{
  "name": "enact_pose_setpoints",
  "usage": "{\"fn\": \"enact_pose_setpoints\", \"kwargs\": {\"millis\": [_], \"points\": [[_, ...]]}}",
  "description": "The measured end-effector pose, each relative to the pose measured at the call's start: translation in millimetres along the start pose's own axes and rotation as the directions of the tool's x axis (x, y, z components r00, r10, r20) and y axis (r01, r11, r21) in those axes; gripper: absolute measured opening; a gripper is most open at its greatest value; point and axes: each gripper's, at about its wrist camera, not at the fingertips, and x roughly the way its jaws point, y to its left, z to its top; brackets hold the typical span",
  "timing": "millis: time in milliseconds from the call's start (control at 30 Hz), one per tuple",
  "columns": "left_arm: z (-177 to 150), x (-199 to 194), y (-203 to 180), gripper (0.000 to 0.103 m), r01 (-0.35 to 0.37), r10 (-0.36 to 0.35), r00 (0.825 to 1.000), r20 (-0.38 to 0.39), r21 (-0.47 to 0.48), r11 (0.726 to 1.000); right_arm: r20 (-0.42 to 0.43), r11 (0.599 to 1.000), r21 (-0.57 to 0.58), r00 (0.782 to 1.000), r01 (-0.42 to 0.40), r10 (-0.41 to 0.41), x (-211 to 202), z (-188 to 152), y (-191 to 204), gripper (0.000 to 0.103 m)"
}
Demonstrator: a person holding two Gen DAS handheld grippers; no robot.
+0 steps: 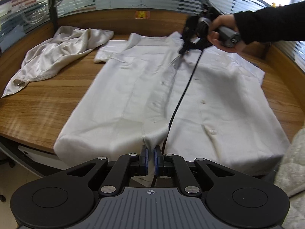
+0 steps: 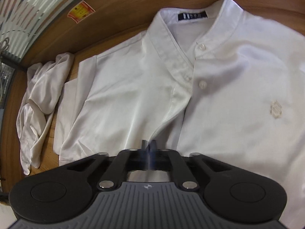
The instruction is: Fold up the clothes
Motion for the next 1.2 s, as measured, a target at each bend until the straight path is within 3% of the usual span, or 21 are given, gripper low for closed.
{"fn": "enact_pose_setpoints", "kwargs": {"millis": [167, 267, 433, 533, 567, 633, 700, 800, 967, 1033, 1200], "points": [[10.0, -14.8, -21.9, 0.008, 0.089, -0.089, 0.996, 0.007, -0.002, 0.996, 0.021, 0.993, -0.102, 0.998, -0.057, 0.059, -30.5, 11.7, -1.4, 0.001], [17.3, -21.8, -37.3, 0.008, 0.176, -0.176, 0.984, -0.001, 0.024, 0.984, 0.023, 0.979, -0.188, 0.997, -0.073, 0.078, -52.9, 21.4, -4.8, 0.001], [21.0, -8.2, -58.0, 0.008, 0.242, -0.24, 0.969, -0.05, 0.044, 0.969, 0.016, 0.954, -0.298, 0.999, -0.033, 0.039, -72.5, 34.6, -23.3, 0.001], [19.2, 12.2, -64.1, 0.009, 0.297, -0.297, 0.949, -0.11, -0.011, 0.955, -0.015, 0.95, -0.31, 1.0, -0.026, 0.022, -67.6, 35.2, -38.6, 0.006], [17.2, 18.7, -66.5, 0.01, 0.288, -0.288, 0.949, -0.127, -0.018, 0.957, -0.023, 0.949, -0.314, 1.0, -0.013, 0.006, -64.3, 33.1, -43.0, 0.006], [12.3, 26.0, -74.1, 0.012, 0.266, -0.261, 0.953, -0.152, 0.012, 0.964, -0.023, 0.94, -0.339, 0.999, 0.021, -0.031, -60.1, 26.2, -49.1, 0.023], [11.0, 25.1, -76.7, 0.022, 0.266, -0.26, 0.952, -0.16, 0.02, 0.964, 0.003, 0.927, -0.37, 0.998, 0.055, -0.059, -62.2, 17.6, -52.8, 0.029], [13.5, 14.5, -67.7, 0.033, 0.238, -0.233, 0.962, -0.144, 0.018, 0.971, 0.029, 0.919, -0.391, 0.998, 0.058, -0.051, -74.7, 3.7, -57.7, 0.032], [23.3, 6.2, -31.8, 0.033, 0.119, -0.115, 0.984, -0.134, 0.025, 0.993, 0.065, 0.9, -0.436, 0.998, 0.03, -0.001, -105.9, -24.6, -62.1, 0.034], [31.0, 5.9, -13.3, 0.034, 0.057, -0.052, 0.991, -0.121, 0.041, 0.997, 0.078, 0.89, -0.455, 0.997, 0.013, 0.025, -119.8, -38.1, -61.5, 0.04], [55.8, 21.2, 38.1, 0.04, -0.076, 0.083, 0.994, -0.071, 0.101, 0.992, 0.105, 0.88, -0.474, 0.993, 0.009, 0.047, -144.7, -76.3, -58.1, 0.045]]}}
